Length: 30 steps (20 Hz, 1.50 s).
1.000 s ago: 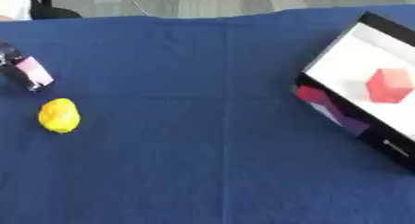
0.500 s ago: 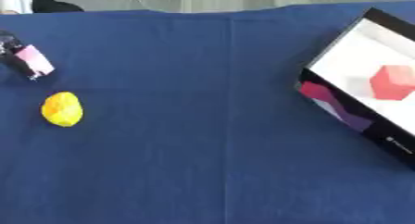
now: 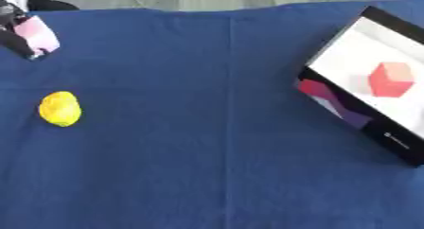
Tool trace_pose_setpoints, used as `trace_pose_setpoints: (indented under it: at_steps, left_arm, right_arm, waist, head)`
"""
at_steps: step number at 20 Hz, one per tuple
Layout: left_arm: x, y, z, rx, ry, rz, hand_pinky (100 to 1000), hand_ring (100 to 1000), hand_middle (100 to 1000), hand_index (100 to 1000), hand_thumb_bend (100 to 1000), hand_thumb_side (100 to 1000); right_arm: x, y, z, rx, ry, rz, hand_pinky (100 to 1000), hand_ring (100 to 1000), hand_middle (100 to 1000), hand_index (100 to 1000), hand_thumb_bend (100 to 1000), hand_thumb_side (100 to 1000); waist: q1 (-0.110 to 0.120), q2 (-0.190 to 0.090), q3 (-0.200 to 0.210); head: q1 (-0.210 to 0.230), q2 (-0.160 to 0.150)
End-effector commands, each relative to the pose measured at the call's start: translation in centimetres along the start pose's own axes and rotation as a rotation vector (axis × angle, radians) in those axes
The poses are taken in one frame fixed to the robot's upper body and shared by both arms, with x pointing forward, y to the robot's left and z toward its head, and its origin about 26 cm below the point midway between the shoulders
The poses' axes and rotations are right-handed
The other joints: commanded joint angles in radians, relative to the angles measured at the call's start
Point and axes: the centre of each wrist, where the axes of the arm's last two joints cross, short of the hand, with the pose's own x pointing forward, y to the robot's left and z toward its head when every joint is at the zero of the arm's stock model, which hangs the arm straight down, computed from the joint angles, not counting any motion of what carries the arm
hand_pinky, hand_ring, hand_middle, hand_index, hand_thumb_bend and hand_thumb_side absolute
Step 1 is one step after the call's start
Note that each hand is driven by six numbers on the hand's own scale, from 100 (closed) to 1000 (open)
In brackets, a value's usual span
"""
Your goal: Pick up the objects with one hand, pass them to the other hand, and then place them into the box on the other side of the table.
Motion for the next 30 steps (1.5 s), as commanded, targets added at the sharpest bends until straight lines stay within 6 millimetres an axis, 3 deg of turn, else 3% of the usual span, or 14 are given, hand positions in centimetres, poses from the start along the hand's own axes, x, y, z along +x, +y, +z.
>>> trace_pose_setpoints:
  at_steps: [1,10,18,25,30]
  left_arm:
    - [0.4,2.4,1.8,0.077,-0.050,-0.006,813,761,693,569,104,148]
    - [3.6,1.7,3.4,0.141,-0.236,0.056,788,735,681,557,100,180]
    - [6.7,-1.5,4.0,0.211,-0.484,0.210,790,737,685,552,100,238]
    - [9.6,-3.9,4.8,0.218,-0.606,0.234,782,717,681,551,100,252]
    - [11.9,-7.0,5.0,0.211,-0.702,0.333,782,712,672,548,100,342]
  right_arm:
    - [2.0,-0.9,-0.4,0.009,-0.049,0.037,991,1000,1000,1000,100,555]
    - [3.5,-0.7,-0.8,0.031,-0.104,0.031,992,1000,1000,1000,100,515]
    - [6.0,0.3,-2.5,0.132,-0.182,0.092,985,1000,1000,1000,100,491]
    - [6.6,0.8,-3.3,0.188,-0.208,0.141,980,1000,1000,1000,100,454]
    - [6.6,1.9,-4.0,0.276,-0.216,0.223,977,1000,1000,1000,100,408]
  waist:
    - [-0.013,-0.044,0.003]
    - [-0.018,-0.060,0.014]
    - [-0.024,-0.075,0.027]
    - [-0.030,-0.092,0.034]
    - [-0.033,-0.107,0.036]
  head:
    - [-0.015,0.005]
    - [-0.043,0.011]
    - [-0.087,0.026]
    - [-0.116,0.039]
    - [-0.135,0.042]
